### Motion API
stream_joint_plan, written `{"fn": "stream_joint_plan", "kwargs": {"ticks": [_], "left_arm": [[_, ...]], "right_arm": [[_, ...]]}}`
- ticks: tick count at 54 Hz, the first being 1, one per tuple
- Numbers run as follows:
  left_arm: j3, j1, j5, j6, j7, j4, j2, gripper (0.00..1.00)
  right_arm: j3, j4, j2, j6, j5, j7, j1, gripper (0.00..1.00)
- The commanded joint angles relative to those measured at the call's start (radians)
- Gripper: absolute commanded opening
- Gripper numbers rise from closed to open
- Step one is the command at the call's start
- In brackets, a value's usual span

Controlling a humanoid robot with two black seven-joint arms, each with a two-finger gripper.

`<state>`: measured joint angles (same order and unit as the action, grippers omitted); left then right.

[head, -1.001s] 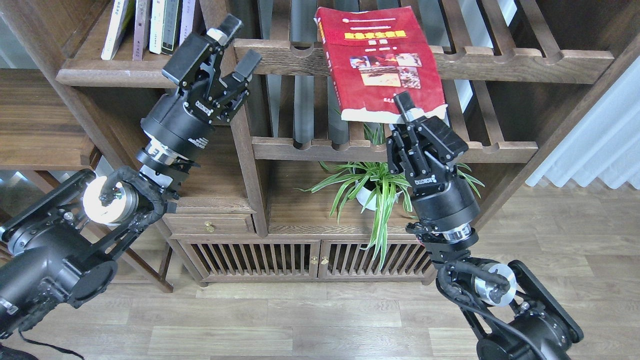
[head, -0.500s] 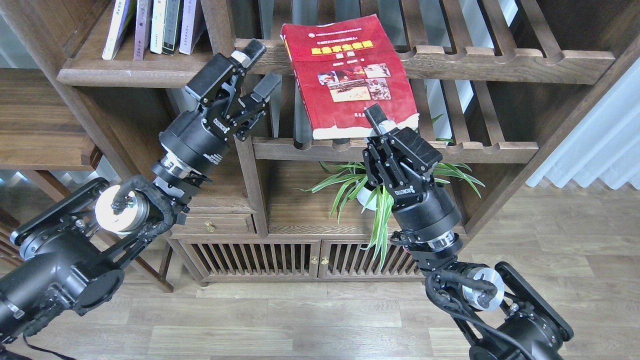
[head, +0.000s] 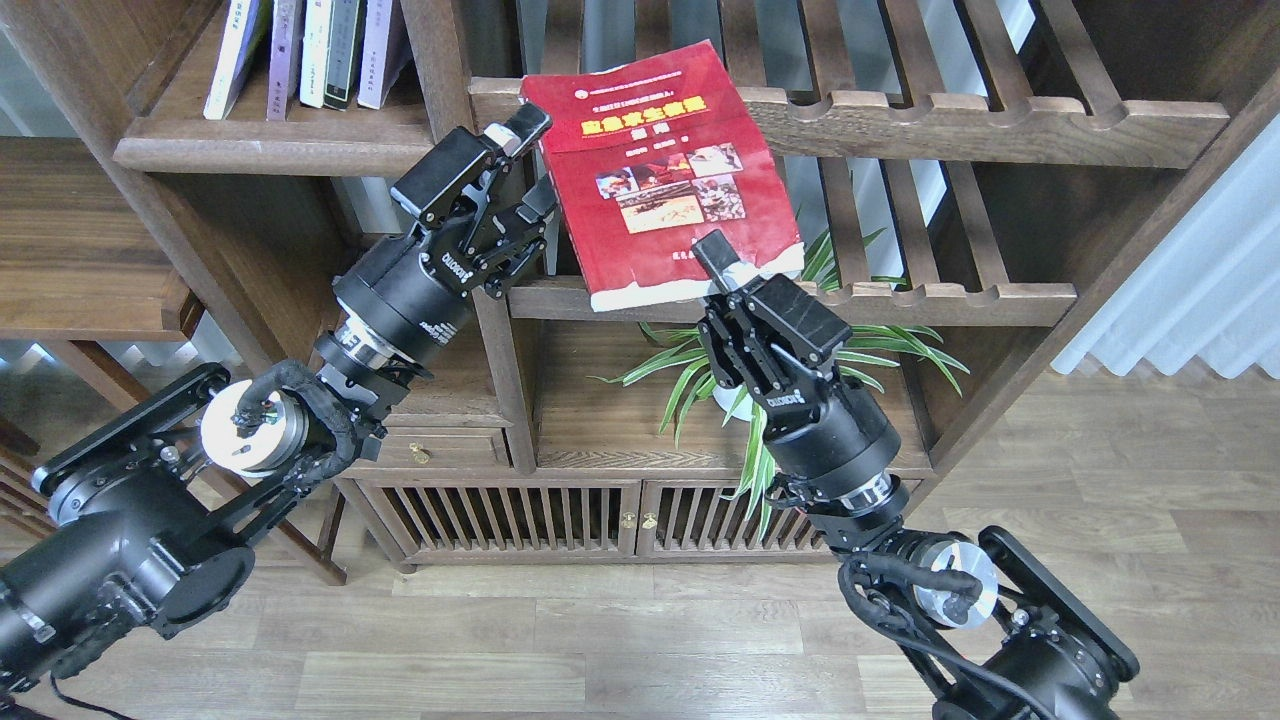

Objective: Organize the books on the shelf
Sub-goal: 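Pull the dark red book down between both grippers, then grip the dark red book between both grippers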

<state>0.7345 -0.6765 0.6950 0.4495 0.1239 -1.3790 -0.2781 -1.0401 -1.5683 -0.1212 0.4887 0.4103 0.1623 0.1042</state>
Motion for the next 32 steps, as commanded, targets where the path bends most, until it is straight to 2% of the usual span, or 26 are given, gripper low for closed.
{"fn": "stream_joint_plan", "kwargs": {"ticks": [1,26,32], "left_arm": [[-0.006,0.000,0.000,0.000,0.005,0.000,0.011,0.74],[-0.010,0.002,0.005,0.000,0.016,0.000,0.020,0.61],[-0.012,0.002,0.005,-0.002,0.017,0.000,0.027,0.61]], "right_arm": [[0.000,0.004,0.002,0.000,-0.011,0.003,0.005,0.06],[0.002,0.005,-0.005,0.000,-0.011,0.005,0.017,0.06],[0.003,0.005,-0.003,0.000,-0.011,0.005,0.020,0.06]]}}
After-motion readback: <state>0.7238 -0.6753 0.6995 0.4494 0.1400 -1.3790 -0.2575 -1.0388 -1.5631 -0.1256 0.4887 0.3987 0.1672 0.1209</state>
